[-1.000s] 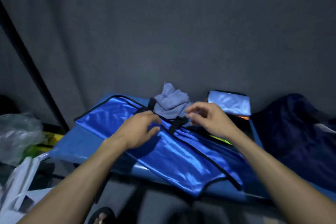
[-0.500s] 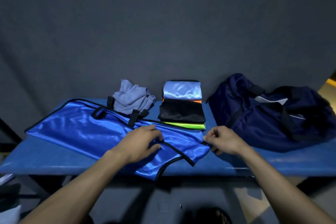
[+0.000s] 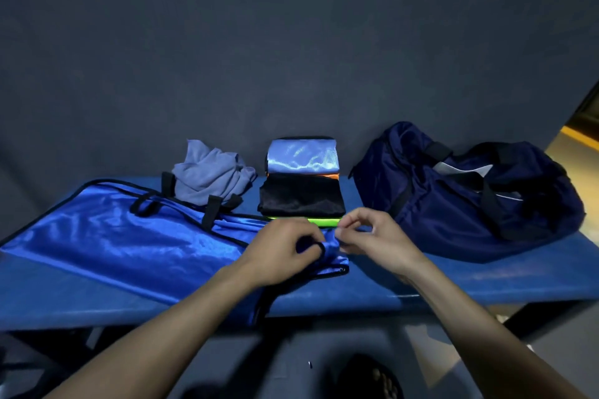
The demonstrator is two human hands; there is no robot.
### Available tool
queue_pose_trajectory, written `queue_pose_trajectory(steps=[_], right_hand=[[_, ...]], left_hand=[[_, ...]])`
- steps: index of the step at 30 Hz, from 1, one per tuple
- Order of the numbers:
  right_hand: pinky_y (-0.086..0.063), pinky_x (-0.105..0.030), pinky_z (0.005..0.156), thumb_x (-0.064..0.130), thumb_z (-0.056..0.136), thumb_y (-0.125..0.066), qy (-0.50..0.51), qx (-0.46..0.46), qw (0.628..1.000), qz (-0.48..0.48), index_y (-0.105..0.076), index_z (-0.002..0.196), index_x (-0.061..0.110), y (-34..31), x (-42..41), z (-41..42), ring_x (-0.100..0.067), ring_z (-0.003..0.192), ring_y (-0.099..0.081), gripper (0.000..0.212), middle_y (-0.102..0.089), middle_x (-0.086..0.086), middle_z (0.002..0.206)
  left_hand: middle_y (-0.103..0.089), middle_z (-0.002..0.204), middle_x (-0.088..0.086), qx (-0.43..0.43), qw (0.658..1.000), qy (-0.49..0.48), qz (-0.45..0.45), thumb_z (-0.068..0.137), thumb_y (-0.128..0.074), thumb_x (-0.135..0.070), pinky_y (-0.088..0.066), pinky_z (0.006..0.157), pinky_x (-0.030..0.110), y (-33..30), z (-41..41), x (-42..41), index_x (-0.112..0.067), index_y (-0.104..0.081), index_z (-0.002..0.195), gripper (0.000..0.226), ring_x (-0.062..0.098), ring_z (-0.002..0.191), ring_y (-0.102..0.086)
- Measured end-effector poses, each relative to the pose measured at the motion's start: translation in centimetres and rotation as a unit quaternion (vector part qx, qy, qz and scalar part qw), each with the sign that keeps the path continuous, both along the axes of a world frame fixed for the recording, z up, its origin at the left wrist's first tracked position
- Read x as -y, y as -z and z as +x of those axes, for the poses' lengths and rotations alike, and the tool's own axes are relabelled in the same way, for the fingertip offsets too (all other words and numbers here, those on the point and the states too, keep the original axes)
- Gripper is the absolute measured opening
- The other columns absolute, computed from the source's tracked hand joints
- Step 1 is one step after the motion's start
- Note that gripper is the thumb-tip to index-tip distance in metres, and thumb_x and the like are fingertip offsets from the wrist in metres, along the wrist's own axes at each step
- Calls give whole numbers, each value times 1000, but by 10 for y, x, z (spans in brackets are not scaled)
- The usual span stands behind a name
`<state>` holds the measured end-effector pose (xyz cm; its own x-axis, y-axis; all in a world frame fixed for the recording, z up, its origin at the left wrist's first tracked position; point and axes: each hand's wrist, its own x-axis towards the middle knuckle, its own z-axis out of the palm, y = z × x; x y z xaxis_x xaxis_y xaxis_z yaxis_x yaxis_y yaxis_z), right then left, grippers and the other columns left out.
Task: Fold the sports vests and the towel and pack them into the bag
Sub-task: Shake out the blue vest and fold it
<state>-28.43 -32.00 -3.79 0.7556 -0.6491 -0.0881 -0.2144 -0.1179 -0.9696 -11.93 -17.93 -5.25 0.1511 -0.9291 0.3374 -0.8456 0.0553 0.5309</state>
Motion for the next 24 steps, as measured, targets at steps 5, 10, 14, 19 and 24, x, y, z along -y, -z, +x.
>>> queue_pose_trajectory(steps=[5,10,14,19,24], right_hand=[[-61,-36,79,35,65,-91,-63,-29,992,-102,-63,110,29,17,-30,1,-17,92,-70,54,-66,2,108],[-56,-34,76,21,81,-73,49,-32,973,-221,-69,98,28,25,-47,25,-9,80,-67,18,-71,6,94],[-54,-32,71,6,87,-58,69,-52,978,-187,-70,98,27,25,-46,32,-8,71,-64,26,-72,7,85],[-44,-33,68,-6,85,-51,37,34,997,60,-69,106,22,13,-47,37,-24,70,-56,39,-68,-12,86],[-48,-37,65,-9,83,-39,37,117,962,246,-67,105,8,6,-46,41,-27,66,-57,39,-62,-17,83]], left_hand=[[-63,62,-12,-123,991,-40,39,77,-74,-19,-43,61,23,-20,6,7,-22,-72,75,4,1,58,-52],[-69,79,-9,-33,997,2,71,84,-78,-22,-47,72,22,-28,14,8,-29,-77,90,9,7,74,-62],[-65,96,-10,60,996,-1,72,94,-68,-16,-44,85,27,-29,26,1,-23,-71,108,16,14,93,-58],[-55,82,-24,78,996,-44,17,99,-58,-14,-45,87,44,-20,36,-5,-30,-64,108,19,14,89,-46],[-61,97,-14,57,995,-67,-38,97,-52,-29,-47,86,50,-17,35,-9,-32,-59,107,13,16,90,-48]])
